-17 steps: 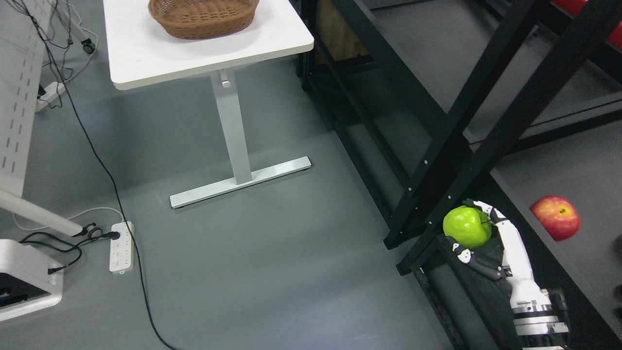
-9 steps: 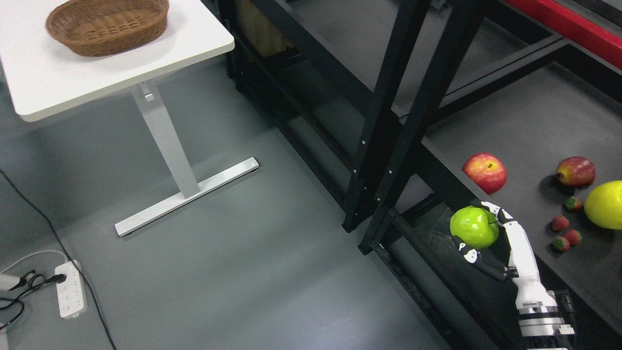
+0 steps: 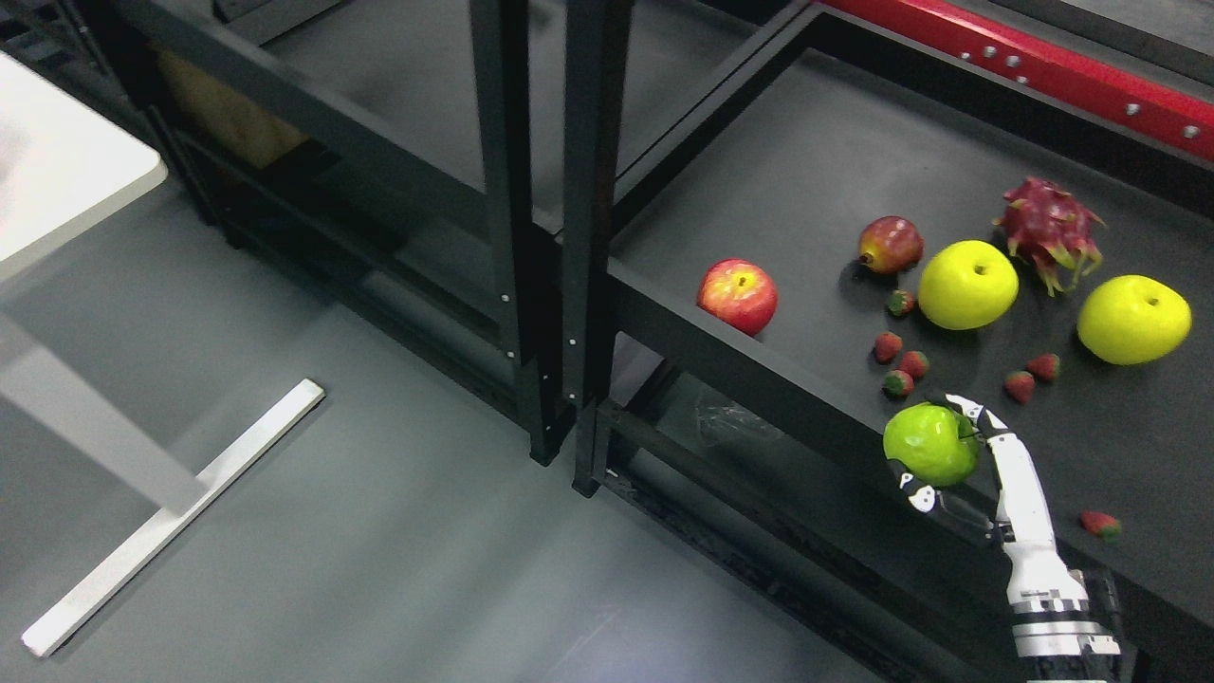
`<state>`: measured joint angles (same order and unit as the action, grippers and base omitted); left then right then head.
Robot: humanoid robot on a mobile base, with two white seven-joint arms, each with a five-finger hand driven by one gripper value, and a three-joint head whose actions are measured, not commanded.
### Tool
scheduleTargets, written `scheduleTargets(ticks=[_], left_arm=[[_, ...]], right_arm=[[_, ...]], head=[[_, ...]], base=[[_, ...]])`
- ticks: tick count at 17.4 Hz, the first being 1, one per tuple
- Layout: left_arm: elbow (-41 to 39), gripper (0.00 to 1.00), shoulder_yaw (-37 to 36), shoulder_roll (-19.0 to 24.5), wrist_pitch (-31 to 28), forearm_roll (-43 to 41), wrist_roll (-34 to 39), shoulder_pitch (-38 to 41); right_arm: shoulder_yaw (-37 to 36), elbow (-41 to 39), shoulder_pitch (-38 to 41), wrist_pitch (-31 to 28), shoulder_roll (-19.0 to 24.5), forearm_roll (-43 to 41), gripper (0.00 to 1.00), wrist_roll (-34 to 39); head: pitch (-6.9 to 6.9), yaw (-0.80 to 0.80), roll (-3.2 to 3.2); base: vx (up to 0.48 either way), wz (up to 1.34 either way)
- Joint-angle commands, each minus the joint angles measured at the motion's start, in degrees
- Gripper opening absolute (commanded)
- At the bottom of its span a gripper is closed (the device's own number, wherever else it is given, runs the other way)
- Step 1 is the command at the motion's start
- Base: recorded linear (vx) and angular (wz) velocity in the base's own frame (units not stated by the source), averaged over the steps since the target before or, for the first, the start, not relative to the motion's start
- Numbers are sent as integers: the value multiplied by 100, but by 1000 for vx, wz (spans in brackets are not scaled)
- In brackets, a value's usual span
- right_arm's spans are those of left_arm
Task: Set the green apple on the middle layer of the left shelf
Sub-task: 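Move the held apple over the shelf layer near the other fruits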
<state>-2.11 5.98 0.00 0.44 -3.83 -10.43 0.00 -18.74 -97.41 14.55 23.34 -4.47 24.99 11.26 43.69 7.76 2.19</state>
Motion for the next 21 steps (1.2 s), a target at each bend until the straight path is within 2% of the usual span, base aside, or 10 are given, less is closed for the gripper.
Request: scheduleTargets(ticks=[1,5,13,21], left_arm=[[0,100,0,100,0,-4,-3,-123],[0,100,0,100,0,-4,-3,-123],[0,100,0,100,0,-3,-3,-123],[0,100,0,100,0,-4,-3,-123]], right_arm=[[-409,12,-136,-346,-123,32,0,-1],[-481,12,-347,-514,-397,41,0,-10],[-543,12,-488,-514,-406,41,0,7],[-490,56,-550,-523,-414,41,0,34]], head=[[0,0,0],[0,0,0],[0,0,0],[0,0,0]], base=[[162,-765],[221,-621],[241,-392],[112,-125]])
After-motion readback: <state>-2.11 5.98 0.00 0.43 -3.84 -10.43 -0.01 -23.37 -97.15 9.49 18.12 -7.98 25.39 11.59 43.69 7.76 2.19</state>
